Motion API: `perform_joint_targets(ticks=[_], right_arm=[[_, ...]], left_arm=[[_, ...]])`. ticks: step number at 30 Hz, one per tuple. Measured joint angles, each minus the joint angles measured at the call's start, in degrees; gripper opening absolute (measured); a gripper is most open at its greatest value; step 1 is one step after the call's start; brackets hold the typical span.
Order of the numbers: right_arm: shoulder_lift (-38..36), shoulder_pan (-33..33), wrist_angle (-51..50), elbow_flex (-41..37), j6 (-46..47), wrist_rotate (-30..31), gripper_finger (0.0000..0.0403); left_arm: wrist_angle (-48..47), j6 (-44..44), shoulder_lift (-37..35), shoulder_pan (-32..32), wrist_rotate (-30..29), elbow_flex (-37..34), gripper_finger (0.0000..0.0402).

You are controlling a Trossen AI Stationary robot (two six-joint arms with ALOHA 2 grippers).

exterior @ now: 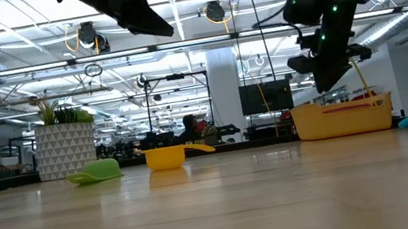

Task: Nest measuring cups in basket
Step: Stack the red measuring cup on top of the blue measuring cup into the bin

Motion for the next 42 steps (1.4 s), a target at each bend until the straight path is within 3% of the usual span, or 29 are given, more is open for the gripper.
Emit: perform_joint_targets(ticks=[12, 27, 42], right_arm=[[6.9, -3.4, -1.8, 0.0, -3.6, -0.4, 0.0003], [11.0, -4.1, -1.7, 0.0, -5.0, 0.7, 0.0004], [9.9, -2.3, 0.3, -0.1, -8.3, -0.8, 0.0004]], left_arm=[[-0.2, 1.0, 0.0, -0.6, 0.0, 0.0, 0.0129], [-0.7, -0.3, 0.0, -1.0, 0.0, 0.0, 0.0129], [-0.9, -0.2, 0.0, -1.7, 0.0, 0.0, 0.0129]])
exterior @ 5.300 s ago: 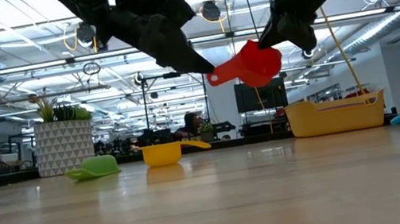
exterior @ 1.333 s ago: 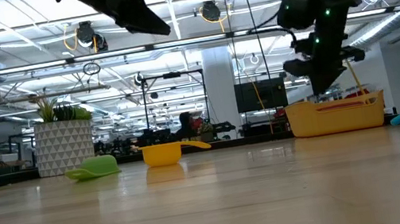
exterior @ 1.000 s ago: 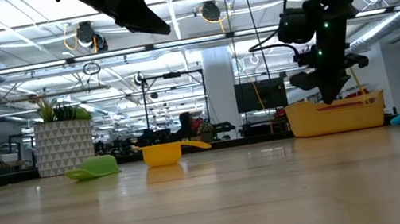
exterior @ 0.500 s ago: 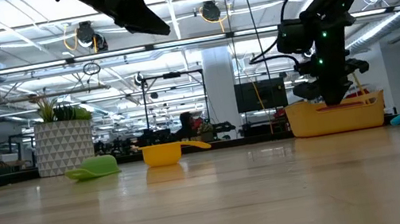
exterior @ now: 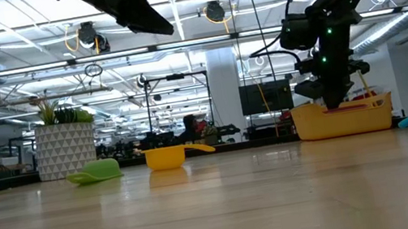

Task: Nest measuring cups in basket
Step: Stack the red measuring cup on top of the blue measuring cup into the bin, then stack the light blue measuring cup on top of the red measuring cup into the bin

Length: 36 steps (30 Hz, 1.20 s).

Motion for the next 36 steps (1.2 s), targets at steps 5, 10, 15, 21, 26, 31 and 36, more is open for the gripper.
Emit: perform_joint_targets(ticks=[5, 10, 15, 21, 26, 31, 36], right_arm=[[0.0, 0.8, -0.2, 0.0, -0.1, 0.0, 0.0004], [-1.4, 3.2, -0.1, 0.0, 0.5, 0.0, 0.0004], [-6.1, 7.1, -0.9, 0.0, 0.6, 3.3, 0.0004], [-14.2, 13.7, -2.8, 0.0, 1.8, 4.6, 0.0004], [-19.9, 21.7, -2.9, 0.0, 2.0, 1.5, 0.0004], [-22.3, 30.4, -2.5, 0.0, 0.7, -0.1, 0.0004], [-23.0, 36.0, -2.6, 0.0, -4.6, -5.4, 0.0004]], left_arm=[[-0.6, 0.0, 0.0, 0.0, 0.0, 0.0, 0.0129], [-0.9, -0.1, 0.0, 0.0, 0.0, 0.0, 0.0129], [-0.9, -0.1, 0.0, -0.2, 0.0, 0.0, 0.0129], [-0.1, 0.0, 0.0, -3.4, -0.1, 0.0, 0.0129], [2.5, 0.1, 0.1, -8.7, -0.1, 0.0, 0.0129], [6.6, -1.7, 1.4, -15.1, -1.9, 0.0, 0.0129], [11.8, -1.6, 5.0, -21.3, -4.4, 0.0, 0.0129]])
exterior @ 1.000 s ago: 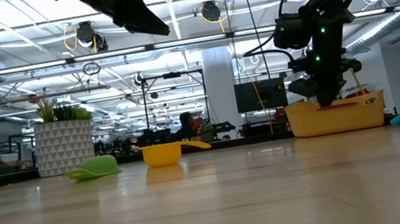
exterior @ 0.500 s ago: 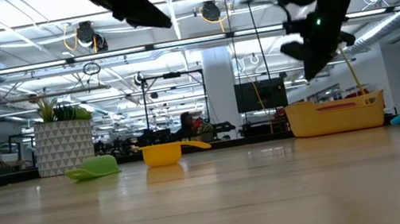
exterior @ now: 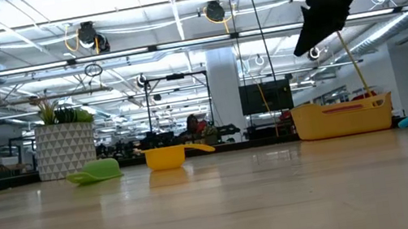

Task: Nest measuring cups in basket
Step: Stack the light blue measuring cup on top of the red measuring cup into the bin

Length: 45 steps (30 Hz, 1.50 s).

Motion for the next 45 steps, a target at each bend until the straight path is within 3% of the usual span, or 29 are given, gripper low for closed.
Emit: perform_joint_targets(ticks=[5, 14, 24, 38, 41, 45], right_arm=[[-0.6, 2.3, -0.1, 0.0, -0.8, -6.8, 0.0004], [-2.1, 2.9, -1.0, 0.0, -4.0, -6.8, 0.0004], [-3.1, 2.9, -2.8, 0.0, -4.0, -6.8, 0.0004], [-3.1, 2.9, -5.7, 0.0, -4.2, -6.8, 0.0004], [-3.1, 2.9, -5.8, 0.0, -3.8, -6.7, 0.0004], [-3.1, 2.9, -5.7, 0.0, -3.6, -6.8, 0.0004]], left_arm=[[6.4, -1.5, 5.2, -4.3, -0.8, 0.0, 0.0129], [11.7, -1.6, 15.6, -8.8, -0.8, 1.3, 0.0129], [10.7, -7.2, 28.4, -10.4, -0.9, 12.9, 0.0129], [13.2, -6.8, 37.5, -10.7, 5.1, 17.5, 0.013], [15.6, -7.5, 38.5, -11.0, 5.7, 17.6, 0.0146], [17.9, -7.1, 40.1, -11.7, 5.6, 17.6, 0.0197]])
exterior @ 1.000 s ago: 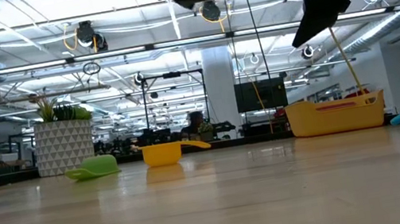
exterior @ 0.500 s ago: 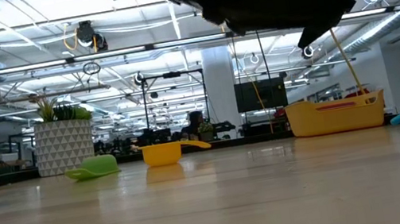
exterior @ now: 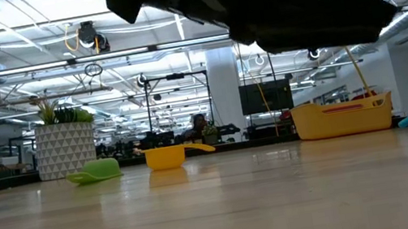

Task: Nest measuring cups in basket
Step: Stack the light blue measuring cup on top of the red measuring cup into the bin

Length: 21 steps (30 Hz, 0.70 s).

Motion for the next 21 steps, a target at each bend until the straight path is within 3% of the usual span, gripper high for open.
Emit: perform_joint_targets(ticks=[7, 21], right_arm=[[0.0, 0.0, -0.1, 0.0, 0.7, 0.0, 0.0004], [0.0, 0.0, 0.4, 0.0, -0.3, 0.1, 0.0004]], left_arm=[[4.8, -1.3, 3.0, -0.4, -1.5, 0.0, 0.0263], [8.8, -6.1, 5.8, 1.1, -1.0, 0.0, 0.0269]])
